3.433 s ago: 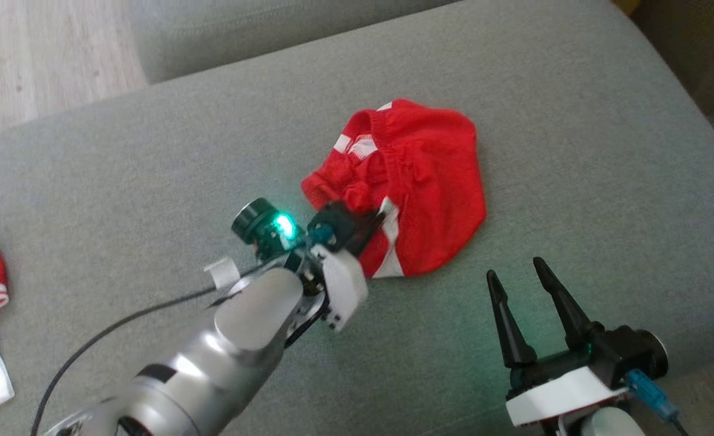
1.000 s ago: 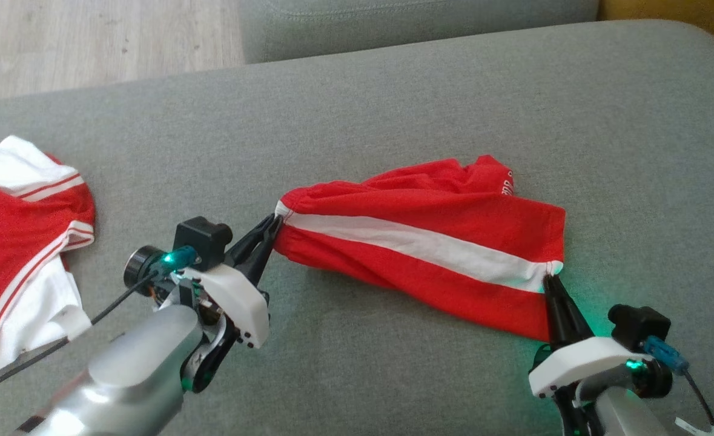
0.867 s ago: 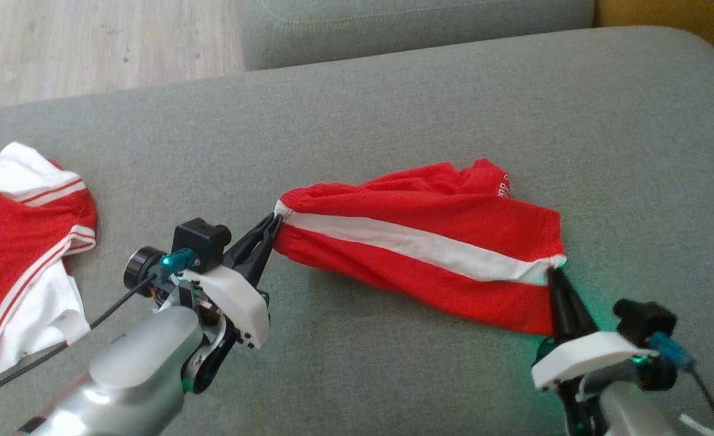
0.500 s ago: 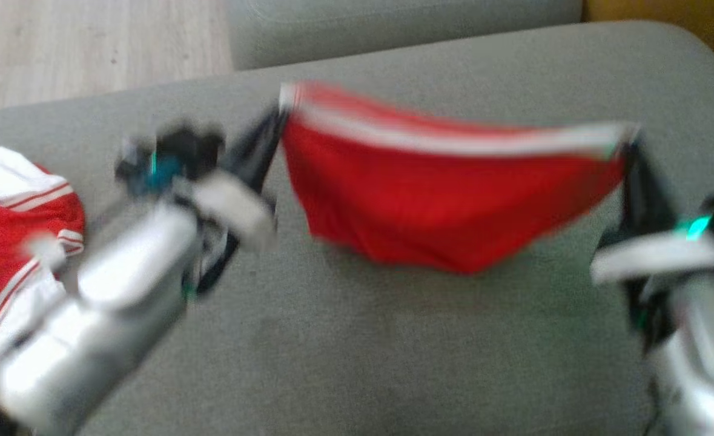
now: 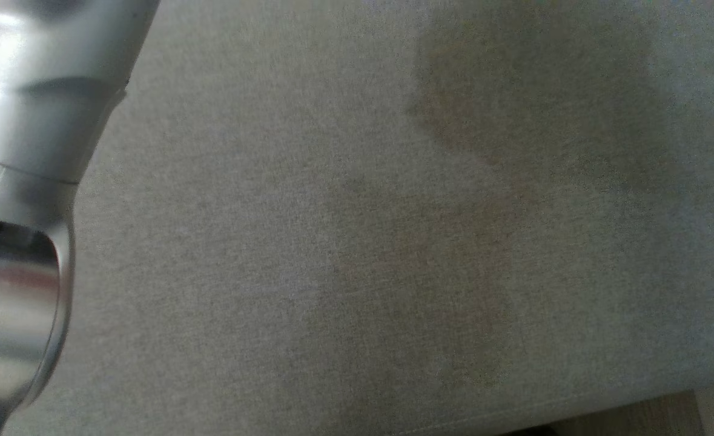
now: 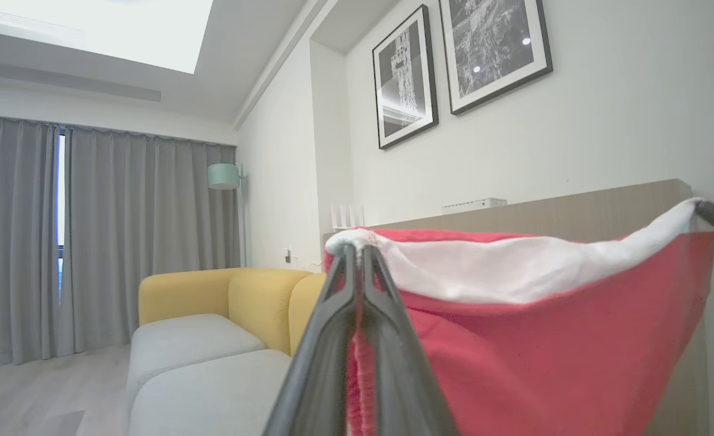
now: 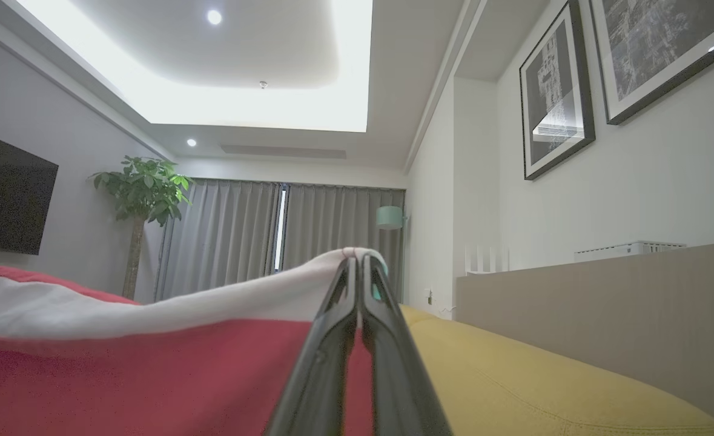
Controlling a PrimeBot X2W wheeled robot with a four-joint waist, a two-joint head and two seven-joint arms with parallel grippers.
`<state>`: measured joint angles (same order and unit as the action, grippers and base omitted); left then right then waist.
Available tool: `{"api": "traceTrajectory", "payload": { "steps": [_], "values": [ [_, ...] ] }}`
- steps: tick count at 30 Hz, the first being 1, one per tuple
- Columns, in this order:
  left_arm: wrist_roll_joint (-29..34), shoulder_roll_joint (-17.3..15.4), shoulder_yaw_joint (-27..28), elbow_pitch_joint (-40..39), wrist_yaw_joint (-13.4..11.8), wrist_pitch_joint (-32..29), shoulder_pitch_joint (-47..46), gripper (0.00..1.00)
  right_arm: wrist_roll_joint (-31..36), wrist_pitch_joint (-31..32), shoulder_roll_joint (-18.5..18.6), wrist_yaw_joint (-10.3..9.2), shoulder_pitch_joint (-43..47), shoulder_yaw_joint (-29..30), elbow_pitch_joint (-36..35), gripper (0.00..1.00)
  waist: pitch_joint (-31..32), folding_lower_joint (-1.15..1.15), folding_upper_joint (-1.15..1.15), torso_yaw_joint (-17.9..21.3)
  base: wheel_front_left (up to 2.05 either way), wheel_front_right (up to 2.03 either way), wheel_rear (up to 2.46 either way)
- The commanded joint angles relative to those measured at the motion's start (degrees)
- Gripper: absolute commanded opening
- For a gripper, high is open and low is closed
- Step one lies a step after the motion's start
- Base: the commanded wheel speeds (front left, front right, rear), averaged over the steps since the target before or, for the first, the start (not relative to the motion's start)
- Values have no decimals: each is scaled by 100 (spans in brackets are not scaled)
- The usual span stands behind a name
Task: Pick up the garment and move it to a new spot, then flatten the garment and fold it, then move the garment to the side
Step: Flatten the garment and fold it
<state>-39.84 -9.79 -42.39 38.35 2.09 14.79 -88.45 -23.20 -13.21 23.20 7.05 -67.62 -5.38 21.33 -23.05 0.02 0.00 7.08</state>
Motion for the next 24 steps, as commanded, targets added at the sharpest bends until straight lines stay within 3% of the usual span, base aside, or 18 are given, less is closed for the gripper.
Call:
{"api": "traceTrajectory", "payload": {
  "steps": [1,5,10,18,24],
  "values": [
    [131,-138,248,-147,52,17,-52,0,-48,-44,78,44,31,-43,-102,0,-348,-2,0,35,0,0,0],
    [366,-58,619,-242,273,19,664,0,-185,-112,153,44,380,-148,-77,0,-516,-2,0,-25,0,0,0],
    [493,-52,679,-260,498,19,1990,0,-385,-158,37,44,1403,-183,-44,0,-540,-2,0,-121,0,0,0],
    [1408,-201,687,-1105,533,20,4162,0,-390,-177,-402,44,3509,265,-635,0,27,-2,0,-163,0,0,0],
    [1841,-337,700,-1557,413,20,5767,0,-229,-150,-555,44,4901,224,-1140,0,678,-2,0,-62,0,0,0]
  ]
}}
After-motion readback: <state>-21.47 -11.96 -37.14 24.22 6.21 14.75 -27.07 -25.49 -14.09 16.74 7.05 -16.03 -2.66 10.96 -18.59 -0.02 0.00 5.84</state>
